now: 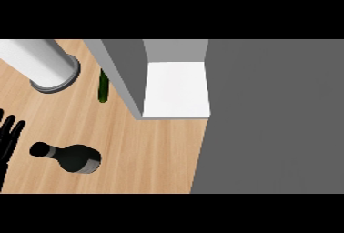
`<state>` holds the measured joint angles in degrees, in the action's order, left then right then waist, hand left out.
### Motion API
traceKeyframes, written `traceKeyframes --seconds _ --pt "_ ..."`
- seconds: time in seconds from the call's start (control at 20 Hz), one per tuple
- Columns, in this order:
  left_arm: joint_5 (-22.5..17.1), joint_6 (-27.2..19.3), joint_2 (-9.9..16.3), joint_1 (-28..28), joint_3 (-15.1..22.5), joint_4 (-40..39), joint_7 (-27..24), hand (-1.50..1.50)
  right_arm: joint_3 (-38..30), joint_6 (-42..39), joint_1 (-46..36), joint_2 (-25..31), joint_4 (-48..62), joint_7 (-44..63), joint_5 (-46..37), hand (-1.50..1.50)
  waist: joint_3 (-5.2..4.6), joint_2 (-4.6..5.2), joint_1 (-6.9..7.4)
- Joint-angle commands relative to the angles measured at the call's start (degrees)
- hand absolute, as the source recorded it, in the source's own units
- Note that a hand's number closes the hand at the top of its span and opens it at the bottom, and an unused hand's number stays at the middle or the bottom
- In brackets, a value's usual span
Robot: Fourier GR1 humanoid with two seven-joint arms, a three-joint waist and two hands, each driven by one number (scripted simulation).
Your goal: Pick up the wine, place it into the cabinet and close the cabinet
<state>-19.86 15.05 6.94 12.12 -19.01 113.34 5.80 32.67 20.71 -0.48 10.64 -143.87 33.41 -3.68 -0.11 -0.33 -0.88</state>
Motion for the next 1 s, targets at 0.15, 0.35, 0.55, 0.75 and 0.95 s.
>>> traceKeyframes --seconds 0.15,0.35,0.55,0.75,0.95 --pt "4.2 4.4 -1.3 2.9 -1.6 -10.2 -11.6 -1.50 0.6 1.5 1.2 3.2 -10.2 3.4 -6.5 -1.50 0.00 0.05 0.19" --pt "3.8 5.3 0.8 0.9 -2.6 -13.5 -11.2 -1.50 1.6 3.8 0.1 3.6 -11.1 5.7 -8.2 -1.50 0.01 0.03 0.08" --pt "7.8 5.6 -0.2 0.8 -1.8 -19.0 -16.3 -1.50 4.2 4.5 0.9 5.8 -12.2 6.7 -9.9 -1.50 -0.02 -0.05 -0.25" --pt "8.3 6.6 0.5 -0.7 -2.2 -24.0 -18.9 -1.50 -2.1 3.6 -0.6 8.7 -14.3 8.5 -4.1 -1.50 0.02 0.08 -0.20" --pt "11.4 6.8 1.0 -4.6 -2.5 -34.7 -25.6 -1.50 3.5 5.7 -2.2 6.3 -10.0 6.6 -8.2 -1.50 -0.02 0.13 -0.10"
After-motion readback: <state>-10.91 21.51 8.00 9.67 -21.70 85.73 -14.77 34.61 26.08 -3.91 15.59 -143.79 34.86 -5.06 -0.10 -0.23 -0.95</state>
